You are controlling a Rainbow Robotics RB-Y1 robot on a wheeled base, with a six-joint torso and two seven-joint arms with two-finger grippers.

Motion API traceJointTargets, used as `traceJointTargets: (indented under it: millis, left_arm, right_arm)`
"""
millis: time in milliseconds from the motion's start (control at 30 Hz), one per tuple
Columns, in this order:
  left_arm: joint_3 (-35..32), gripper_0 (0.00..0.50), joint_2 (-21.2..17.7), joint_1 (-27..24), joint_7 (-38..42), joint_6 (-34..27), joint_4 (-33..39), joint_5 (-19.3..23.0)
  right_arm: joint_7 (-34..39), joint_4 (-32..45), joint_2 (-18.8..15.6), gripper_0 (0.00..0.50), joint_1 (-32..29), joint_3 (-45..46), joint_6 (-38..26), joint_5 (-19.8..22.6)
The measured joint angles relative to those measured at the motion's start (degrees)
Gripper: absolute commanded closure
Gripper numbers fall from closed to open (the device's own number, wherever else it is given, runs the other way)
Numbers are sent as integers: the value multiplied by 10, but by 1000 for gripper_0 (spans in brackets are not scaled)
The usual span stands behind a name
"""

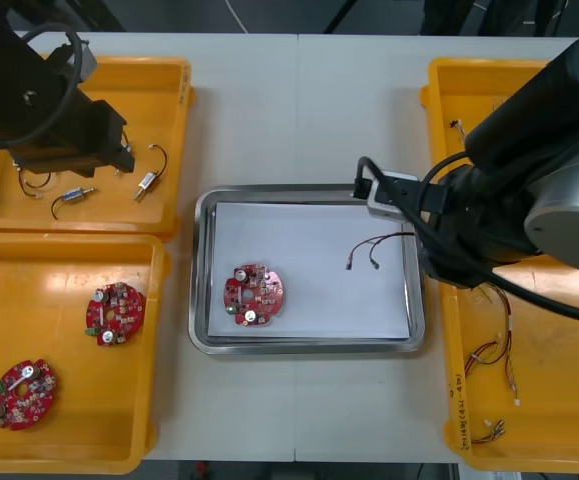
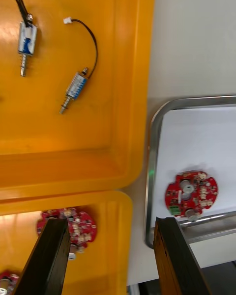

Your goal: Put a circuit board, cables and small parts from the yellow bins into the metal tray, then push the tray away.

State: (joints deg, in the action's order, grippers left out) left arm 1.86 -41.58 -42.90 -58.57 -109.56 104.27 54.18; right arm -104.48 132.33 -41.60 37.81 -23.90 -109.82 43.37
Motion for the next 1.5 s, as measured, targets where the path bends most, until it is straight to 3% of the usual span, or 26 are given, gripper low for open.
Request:
traceJointTargets:
  millis: [167,367,500,700,800,1000,1167,1500]
  left_arm:
    - [-9,0,-13,-15,-83,0,-53,-10]
    - [-17,0,-18,-43,-91,0,-125,-33]
    - [-17,0,-18,-62,-99,0,-170,-70]
    - [-17,0,-19,-77,-179,6,-232,-105]
    - [-17,0,-19,-81,-217,34,-269,-116]
    - [-17,0,-19,-88,-221,96,-345,-152]
    - [-17,0,-19,-89,-221,127,-386,-181]
    - [-17,0,-19,-102,-245,210,-457,-187]
  right_arm:
    - [0,-30,33,500,25,-40,0,-10]
    - [0,-74,71,499,40,-45,0,-10]
    - [-1,-88,78,500,55,-77,0,-34]
    - [-13,-108,80,499,77,-143,18,-65]
    - [-25,-131,85,500,82,-155,34,-66]
    - [-152,-163,94,500,82,-157,52,-67]
    - [-153,-163,95,500,82,-168,62,-67]
    - [-153,-163,95,499,74,-187,90,-64]
